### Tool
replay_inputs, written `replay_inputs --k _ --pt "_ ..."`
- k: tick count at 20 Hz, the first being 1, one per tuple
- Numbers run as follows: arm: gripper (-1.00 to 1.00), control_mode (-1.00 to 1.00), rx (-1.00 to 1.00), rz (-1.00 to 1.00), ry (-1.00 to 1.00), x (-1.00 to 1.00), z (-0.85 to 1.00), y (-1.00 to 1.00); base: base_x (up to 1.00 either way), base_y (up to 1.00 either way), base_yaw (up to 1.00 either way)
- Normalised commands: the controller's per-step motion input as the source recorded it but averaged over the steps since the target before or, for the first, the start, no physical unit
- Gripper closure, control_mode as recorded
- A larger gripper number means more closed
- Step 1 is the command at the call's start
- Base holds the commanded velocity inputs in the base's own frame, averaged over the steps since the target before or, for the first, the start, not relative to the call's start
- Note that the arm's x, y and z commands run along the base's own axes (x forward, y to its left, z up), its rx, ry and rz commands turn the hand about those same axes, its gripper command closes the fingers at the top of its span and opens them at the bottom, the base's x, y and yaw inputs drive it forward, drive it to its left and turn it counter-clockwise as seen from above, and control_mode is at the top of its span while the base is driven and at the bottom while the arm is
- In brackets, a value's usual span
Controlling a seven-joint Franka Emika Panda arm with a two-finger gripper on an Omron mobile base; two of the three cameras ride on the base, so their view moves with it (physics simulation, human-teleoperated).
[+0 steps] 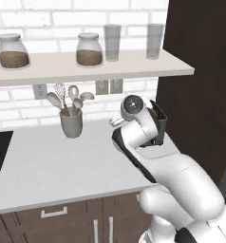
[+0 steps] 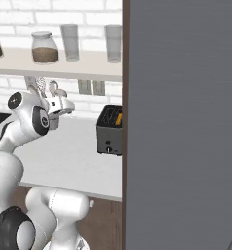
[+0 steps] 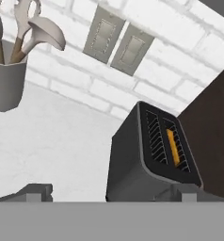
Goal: Start the toaster. Once the lever pops up, take the bread to the plate on the dining counter.
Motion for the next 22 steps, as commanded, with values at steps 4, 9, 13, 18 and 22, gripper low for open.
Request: replay_inputs --k 4,9,13,18,22 --pt "-1.00 -1.00 -0.14 0.01 -0.06 0.00 0.36 0.35 0.00 0.00 0.00" --pt "-1.00 -1.00 -0.01 0.00 0.00 0.00 0.01 0.02 0.00 0.00 0.00" --pt "-1.00 -1.00 0.00 0.00 0.00 0.00 0.00 0.00 0.00 0.00 0.00" --pt "-1.00 -1.00 0.00 0.00 0.00 0.00 0.00 0.00 0.00 0.00 0.00" --pt "-1.00 -1.00 0.00 0.00 0.00 0.00 0.00 0.00 0.00 0.00 0.00"
